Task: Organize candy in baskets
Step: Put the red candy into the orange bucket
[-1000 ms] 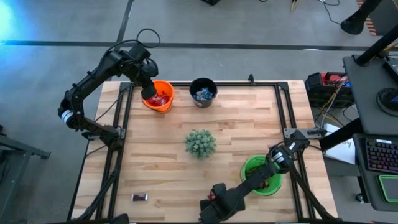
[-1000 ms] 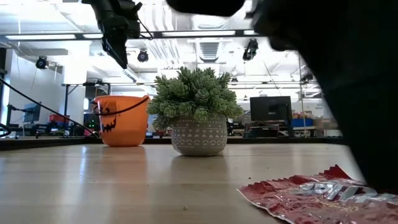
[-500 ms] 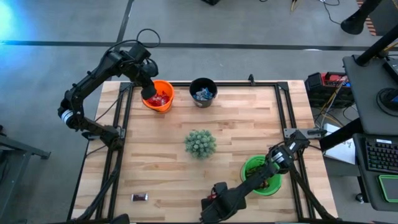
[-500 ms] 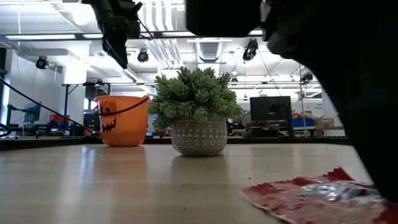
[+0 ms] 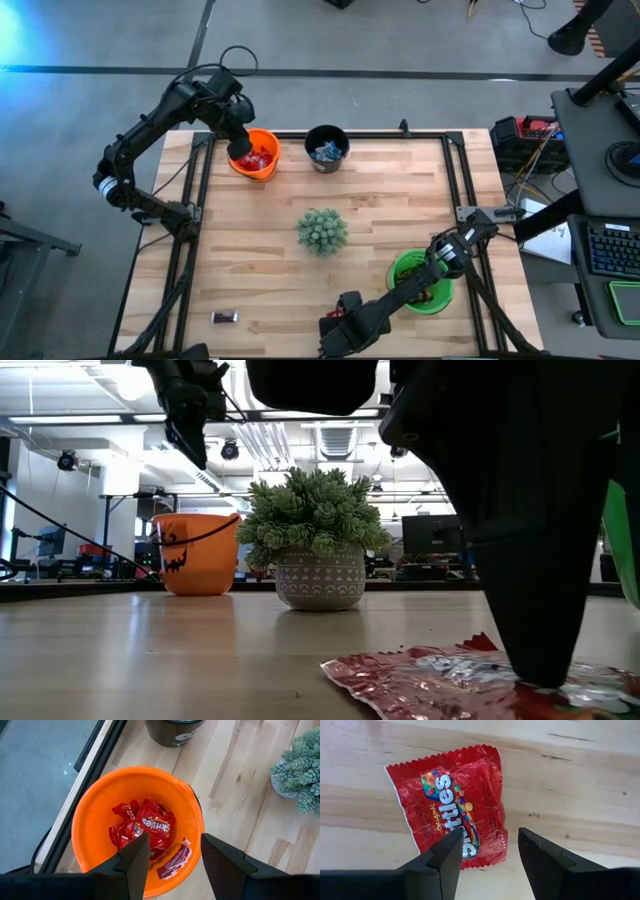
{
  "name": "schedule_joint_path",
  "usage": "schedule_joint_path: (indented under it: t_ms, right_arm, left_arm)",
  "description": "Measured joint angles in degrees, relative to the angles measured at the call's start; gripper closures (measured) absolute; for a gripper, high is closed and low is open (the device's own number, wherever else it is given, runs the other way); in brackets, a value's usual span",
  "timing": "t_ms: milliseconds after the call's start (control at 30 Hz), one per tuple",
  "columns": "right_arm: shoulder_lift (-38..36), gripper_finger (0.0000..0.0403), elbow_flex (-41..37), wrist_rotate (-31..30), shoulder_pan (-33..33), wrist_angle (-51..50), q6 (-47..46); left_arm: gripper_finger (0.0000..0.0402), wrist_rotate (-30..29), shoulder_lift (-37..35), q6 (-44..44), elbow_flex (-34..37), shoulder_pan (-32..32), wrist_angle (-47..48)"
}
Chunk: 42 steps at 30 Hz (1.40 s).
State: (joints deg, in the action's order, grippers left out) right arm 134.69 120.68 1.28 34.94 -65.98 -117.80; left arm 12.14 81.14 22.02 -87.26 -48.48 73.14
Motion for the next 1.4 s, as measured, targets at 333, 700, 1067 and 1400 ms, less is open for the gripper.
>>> schedule_joint_path:
  t_ms: [333,700,1067,1400]
  right_arm:
    - [-0.28,0.0222,2.59,-5.66,-0.08,-0.18,1.37]
    - [-0.37,0.0222,1.81,-4.91,-0.37,-1.41,1.48]
    - [-0.37,0.0222,-0.52,-3.98,-0.37,0.77,1.71]
    - [-0.57,0.0222,-3.88,-2.54,-0.98,4.37,3.00]
  left_arm:
    - [0.0242,0.02,0.00,0.00,0.00,0.00,-0.03]
    - [0.0242,0.04,0.00,0.00,0.00,-0.01,0.02]
    - [0.0242,0.04,0.00,0.00,0.00,0.00,-0.07]
    - [0.0242,0.04,0.00,0.00,0.00,0.00,-0.25]
